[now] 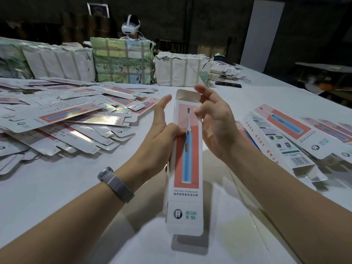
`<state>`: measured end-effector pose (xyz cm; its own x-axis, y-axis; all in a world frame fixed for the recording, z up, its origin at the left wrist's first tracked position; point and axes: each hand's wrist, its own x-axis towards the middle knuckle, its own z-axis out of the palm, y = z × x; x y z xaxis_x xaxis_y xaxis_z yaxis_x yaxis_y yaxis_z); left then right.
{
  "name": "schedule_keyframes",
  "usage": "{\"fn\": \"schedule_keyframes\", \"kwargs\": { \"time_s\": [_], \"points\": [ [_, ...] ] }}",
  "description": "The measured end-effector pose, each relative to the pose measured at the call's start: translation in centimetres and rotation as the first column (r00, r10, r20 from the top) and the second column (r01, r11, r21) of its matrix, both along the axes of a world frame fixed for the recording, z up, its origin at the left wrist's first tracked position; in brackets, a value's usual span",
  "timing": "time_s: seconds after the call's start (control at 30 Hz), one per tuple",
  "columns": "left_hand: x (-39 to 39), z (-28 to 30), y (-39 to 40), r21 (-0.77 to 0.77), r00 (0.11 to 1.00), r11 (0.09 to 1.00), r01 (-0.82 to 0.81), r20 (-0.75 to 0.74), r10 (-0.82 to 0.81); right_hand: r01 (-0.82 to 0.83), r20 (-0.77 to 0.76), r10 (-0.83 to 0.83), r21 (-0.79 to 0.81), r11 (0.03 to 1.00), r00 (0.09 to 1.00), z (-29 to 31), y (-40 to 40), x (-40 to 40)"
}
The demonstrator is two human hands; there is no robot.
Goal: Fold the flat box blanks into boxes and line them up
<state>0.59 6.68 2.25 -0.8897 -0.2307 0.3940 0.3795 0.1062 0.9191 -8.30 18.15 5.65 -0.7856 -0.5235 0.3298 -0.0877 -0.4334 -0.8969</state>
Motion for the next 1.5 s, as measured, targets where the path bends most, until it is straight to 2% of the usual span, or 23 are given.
{"fn": "schedule_keyframes", "kwargs": {
  "time_s": [0.1,0.17,0.23,0.33,0.4,0.53,0.7,0.87,1.1,1.23,1.5],
  "points": [
    [0.2,0.1,0.1,-0.036,1.0,0.999,-0.021,-0.011,0.021,-0.018,-0.018,0.019,0.012,1.0,1.0,0.2,0.1,-0.1],
    [0.2,0.2,0.1,-0.041,0.999,0.999,-0.015,-0.041,0.013,-0.057,0.027,0.058,-0.015,0.998,0.998,0.2,0.2,-0.2],
    [0.2,0.3,0.0,-0.013,0.999,1.0,-0.02,-0.051,0.02,-0.123,0.098,0.126,-0.033,0.992,0.987,0.3,0.3,-0.3],
    [0.1,0.3,-0.7,0.051,0.998,0.998,-0.043,-0.034,0.045,-0.167,0.087,0.162,0.051,0.985,0.983,0.1,-0.1,0.0],
    [0.0,0.2,-1.0,0.069,0.998,0.996,-0.047,-0.026,0.049,-0.137,0.055,0.132,0.087,0.987,0.99,-0.1,-0.4,0.3],
    [-0.3,-0.1,-1.1,0.085,0.998,0.995,-0.058,-0.032,0.061,0.076,-0.146,-0.052,0.162,0.984,0.988,-0.1,-0.3,0.3],
    [-0.1,-0.2,-0.6,0.088,0.998,0.995,-0.053,-0.017,0.055,0.019,-0.105,-0.002,0.163,0.986,0.995,-0.1,0.0,0.0],
    [0.1,0.2,-0.4,0.022,0.998,0.998,-0.057,-0.033,0.057,-0.011,-0.052,0.02,0.164,0.986,0.998,0.2,0.2,0.0],
    [0.3,0.3,-0.6,-0.116,0.999,0.992,-0.04,-0.041,0.035,-0.014,-0.042,0.03,0.339,0.941,0.999,1.4,0.9,-0.4],
    [0.4,0.1,-0.7,-0.13,0.999,0.991,-0.024,-0.043,0.018,0.014,-0.123,0.034,0.373,0.928,0.992,1.7,1.4,-0.6],
    [0.6,0.1,-0.3,-0.195,0.997,0.98,-0.041,-0.072,0.027,0.195,-0.353,-0.079,0.305,0.932,0.932,1.4,1.3,-0.9]
  ]
}}
